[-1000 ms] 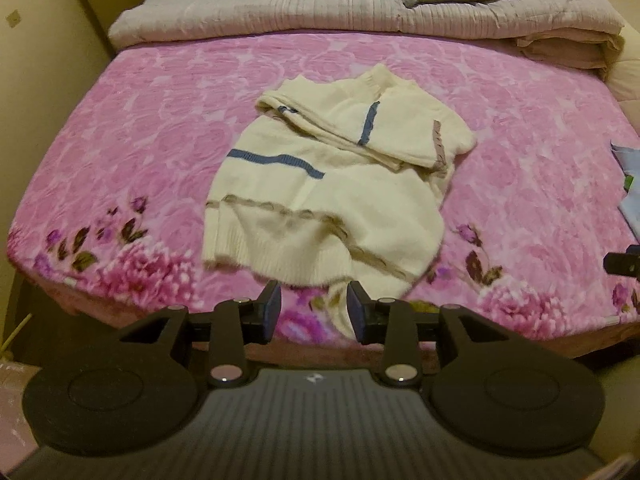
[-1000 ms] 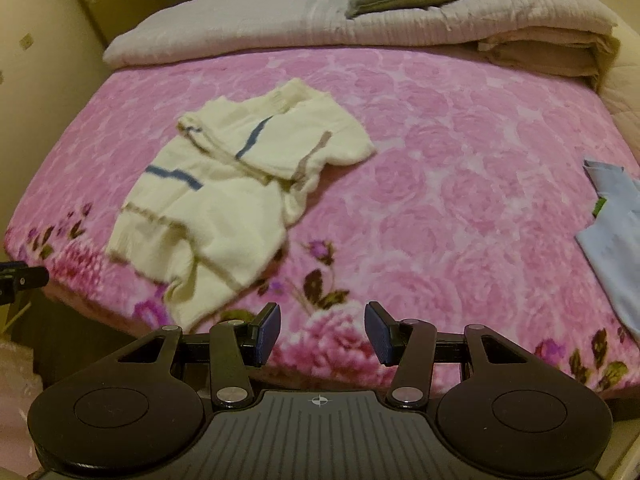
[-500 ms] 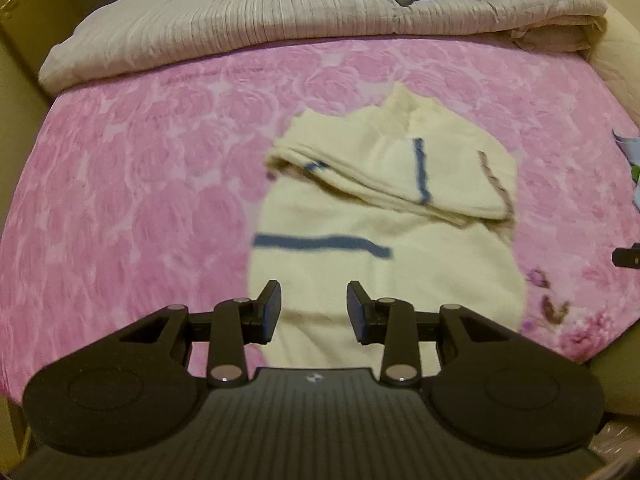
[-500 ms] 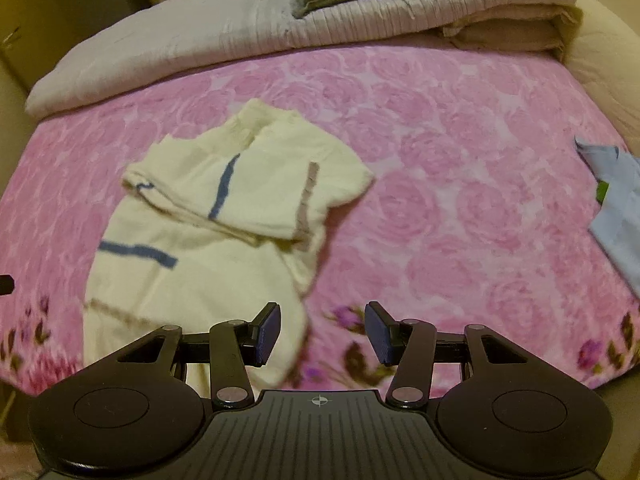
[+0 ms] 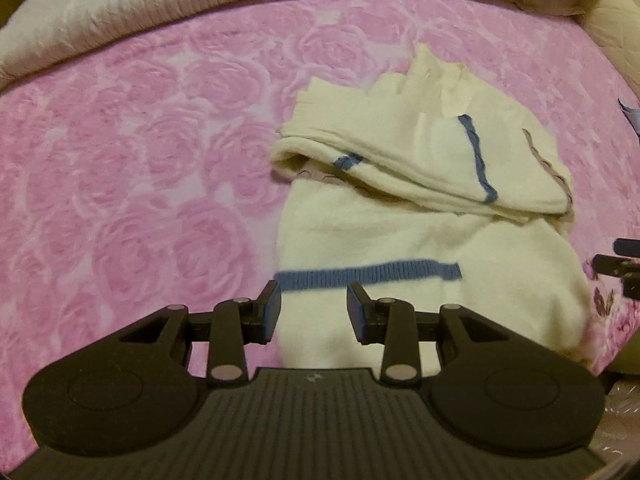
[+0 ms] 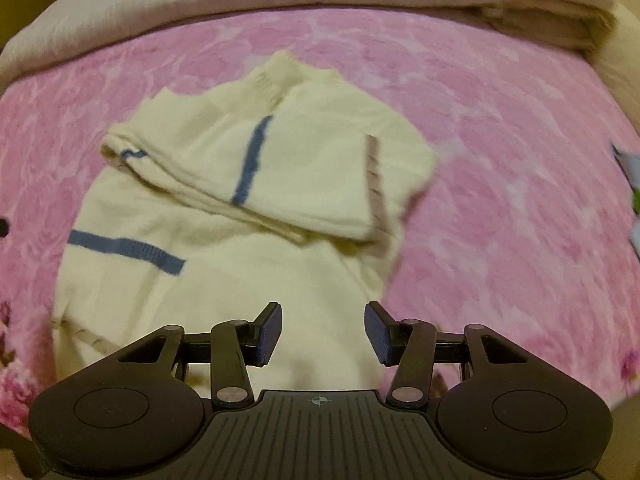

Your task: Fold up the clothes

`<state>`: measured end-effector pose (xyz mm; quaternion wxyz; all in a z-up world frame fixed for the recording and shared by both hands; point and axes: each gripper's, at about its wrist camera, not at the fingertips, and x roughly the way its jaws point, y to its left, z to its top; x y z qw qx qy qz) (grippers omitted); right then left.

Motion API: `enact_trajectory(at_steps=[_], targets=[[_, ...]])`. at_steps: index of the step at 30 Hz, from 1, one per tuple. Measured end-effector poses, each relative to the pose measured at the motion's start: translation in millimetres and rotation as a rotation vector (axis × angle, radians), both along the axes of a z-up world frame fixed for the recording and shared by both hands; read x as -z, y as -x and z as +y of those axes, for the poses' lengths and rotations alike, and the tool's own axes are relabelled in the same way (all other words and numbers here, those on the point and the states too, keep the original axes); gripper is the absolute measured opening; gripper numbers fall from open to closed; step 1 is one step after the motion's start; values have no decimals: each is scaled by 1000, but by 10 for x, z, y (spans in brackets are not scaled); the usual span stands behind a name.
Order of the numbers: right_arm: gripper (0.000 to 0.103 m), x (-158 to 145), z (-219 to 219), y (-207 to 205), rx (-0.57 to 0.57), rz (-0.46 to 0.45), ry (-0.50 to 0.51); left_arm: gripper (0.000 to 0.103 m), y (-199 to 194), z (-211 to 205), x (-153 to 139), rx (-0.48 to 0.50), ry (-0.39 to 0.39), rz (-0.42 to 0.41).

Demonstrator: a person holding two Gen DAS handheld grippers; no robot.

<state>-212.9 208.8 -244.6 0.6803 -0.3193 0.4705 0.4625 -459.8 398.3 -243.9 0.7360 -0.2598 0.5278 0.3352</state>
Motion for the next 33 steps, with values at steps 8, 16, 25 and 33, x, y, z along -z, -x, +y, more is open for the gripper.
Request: enact_trajectory(at_steps=[8, 16, 25, 33], targets=[[51, 473, 714, 293, -189, -91, -84, 32, -217, 299, 529, 4, 19, -32], [51, 821, 1297, 646, -399, -163, -187, 32, -184, 430, 779, -13, 40, -45], [18, 1228, 1501, 701, -540, -259, -189, 32, -273, 445, 870, 3, 37, -32], [9, 315, 696, -884, 154, 92, -531, 32, -542, 321, 746, 92, -14, -50]])
